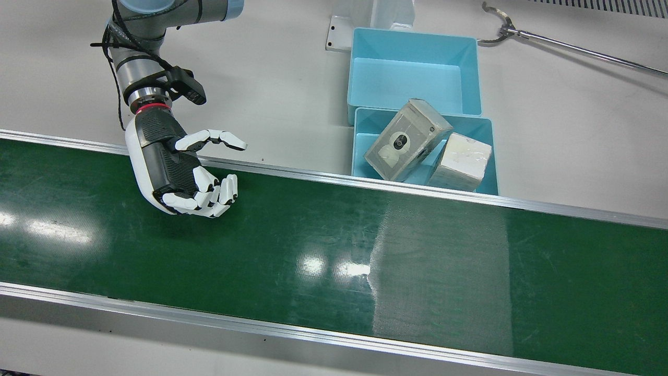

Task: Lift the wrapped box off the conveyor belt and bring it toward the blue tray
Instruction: 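Move the open right hand over the conveyor belt, upstream of the box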

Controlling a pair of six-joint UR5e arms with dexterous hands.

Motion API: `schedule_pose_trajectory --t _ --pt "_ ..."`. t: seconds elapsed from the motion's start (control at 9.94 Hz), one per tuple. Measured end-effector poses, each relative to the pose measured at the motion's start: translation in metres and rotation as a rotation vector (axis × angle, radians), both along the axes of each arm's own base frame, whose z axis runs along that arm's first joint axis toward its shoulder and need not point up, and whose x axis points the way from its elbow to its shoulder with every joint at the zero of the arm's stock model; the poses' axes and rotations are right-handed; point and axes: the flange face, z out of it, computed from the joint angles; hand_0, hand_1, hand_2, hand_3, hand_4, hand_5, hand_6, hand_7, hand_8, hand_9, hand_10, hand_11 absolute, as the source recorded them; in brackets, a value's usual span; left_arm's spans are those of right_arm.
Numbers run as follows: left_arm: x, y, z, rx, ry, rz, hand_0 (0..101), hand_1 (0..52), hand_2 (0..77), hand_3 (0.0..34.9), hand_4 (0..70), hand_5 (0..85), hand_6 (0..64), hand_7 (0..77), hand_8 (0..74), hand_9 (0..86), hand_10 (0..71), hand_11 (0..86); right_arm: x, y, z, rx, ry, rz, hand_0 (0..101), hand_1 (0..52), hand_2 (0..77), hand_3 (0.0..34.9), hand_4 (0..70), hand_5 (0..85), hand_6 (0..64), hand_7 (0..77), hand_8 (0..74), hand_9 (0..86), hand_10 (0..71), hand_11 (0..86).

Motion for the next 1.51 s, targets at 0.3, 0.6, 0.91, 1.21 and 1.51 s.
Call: schedule_pose_trajectory --t 0.3,0.6,0.91,1.21,1.51 --pt "0.0 0.0 0.0 0.0 0.0 0.0 0 0.0 1.1 0.0 0.0 1.1 0.0 0.5 0.5 0.5 0.5 0.0 -0.003 -0.002 -0.006 0.04 -0.026 -0.001 54 21.8 20.7 0.1 34.4 54.5 57.3 57.3 31.1 49.1 31.6 56.2" --pt "0.0 0.0 0.0 0.0 0.0 0.0 0 0.0 0.5 0.0 0.0 1.1 0.0 0.5 0.5 0.5 0.5 0.0 -0.004 -0.006 -0.019 0.085 -0.056 0.004 54 21.8 17.5 0.0 17.5 33.8 42.5 40.9 7.1 30.5 8.2 38.7" --pt "0.0 0.0 0.0 0.0 0.0 0.0 0 0.0 1.1 0.0 0.0 1.1 0.0 0.5 0.5 0.5 0.5 0.0 -0.008 -0.013 -0.034 0.106 -0.063 0.011 54 21.3 12.0 0.5 17.5 15.3 7.6 17.5 0.0 1.6 2.2 6.0" --pt "0.0 0.0 0.0 0.0 0.0 0.0 0 0.0 1.1 0.0 0.0 1.1 0.0 0.5 0.5 0.5 0.5 0.5 -0.017 -0.032 -0.058 0.114 -0.062 0.026 55 24.5 17.5 0.6 25.1 19.1 12.0 24.5 0.0 4.4 3.3 8.7" --pt "0.0 0.0 0.0 0.0 0.0 0.0 0 0.0 0.5 0.0 0.0 1.1 0.0 0.5 0.5 0.5 0.5 0.5 -0.015 -0.039 -0.077 0.111 0.011 0.056 68 33.3 26.2 0.6 34.9 33.8 18.0 35.5 2.2 7.1 2.7 8.2"
